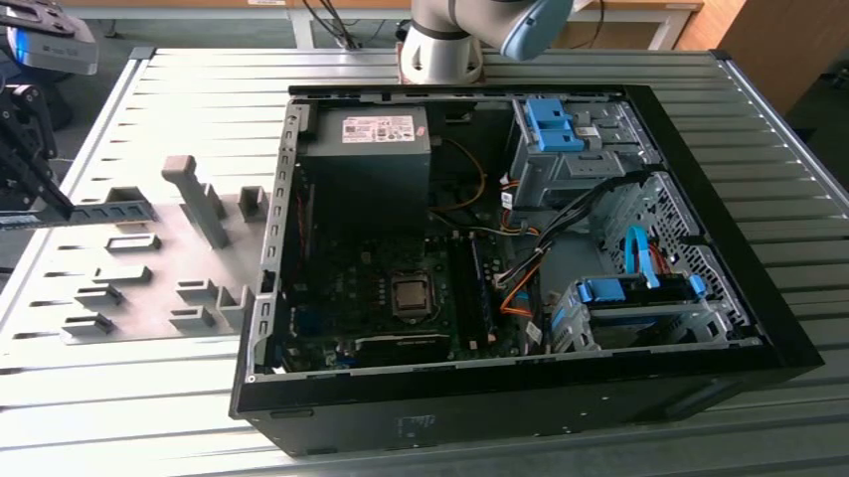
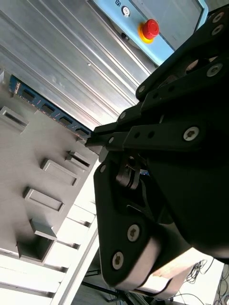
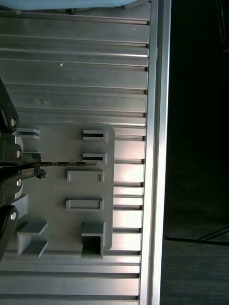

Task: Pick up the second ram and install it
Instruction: 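Pick up the second ram and move it above second insertion slot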

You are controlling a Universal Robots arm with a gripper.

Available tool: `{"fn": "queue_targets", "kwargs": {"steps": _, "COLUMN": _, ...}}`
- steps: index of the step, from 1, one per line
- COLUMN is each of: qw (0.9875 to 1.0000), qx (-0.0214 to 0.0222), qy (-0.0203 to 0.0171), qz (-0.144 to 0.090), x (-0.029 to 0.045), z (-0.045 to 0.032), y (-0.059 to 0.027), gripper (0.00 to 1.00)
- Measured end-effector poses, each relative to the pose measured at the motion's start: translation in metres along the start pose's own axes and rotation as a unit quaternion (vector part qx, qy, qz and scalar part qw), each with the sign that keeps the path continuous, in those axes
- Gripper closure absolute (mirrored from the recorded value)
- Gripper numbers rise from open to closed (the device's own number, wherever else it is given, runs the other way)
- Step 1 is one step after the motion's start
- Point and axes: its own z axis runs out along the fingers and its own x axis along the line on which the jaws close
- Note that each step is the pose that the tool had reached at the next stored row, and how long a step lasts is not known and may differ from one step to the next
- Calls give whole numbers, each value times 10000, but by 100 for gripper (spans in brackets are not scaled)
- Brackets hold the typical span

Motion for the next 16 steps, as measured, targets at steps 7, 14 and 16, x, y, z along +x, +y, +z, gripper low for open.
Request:
{"fn": "queue_targets", "kwargs": {"steps": 7, "qw": 10000, "qx": 0, "qy": 0, "qz": 0, "x": -1, "z": -51, "y": 1, "gripper": 86}}
{"fn": "queue_targets", "kwargs": {"steps": 14, "qw": 10000, "qx": 0, "qy": 0, "qz": 0, "x": -2, "z": -91, "y": 2, "gripper": 86}}
{"fn": "queue_targets", "kwargs": {"steps": 16, "qw": 10000, "qx": 0, "qy": 0, "qz": 0, "x": -2, "z": -102, "y": 2, "gripper": 86}}
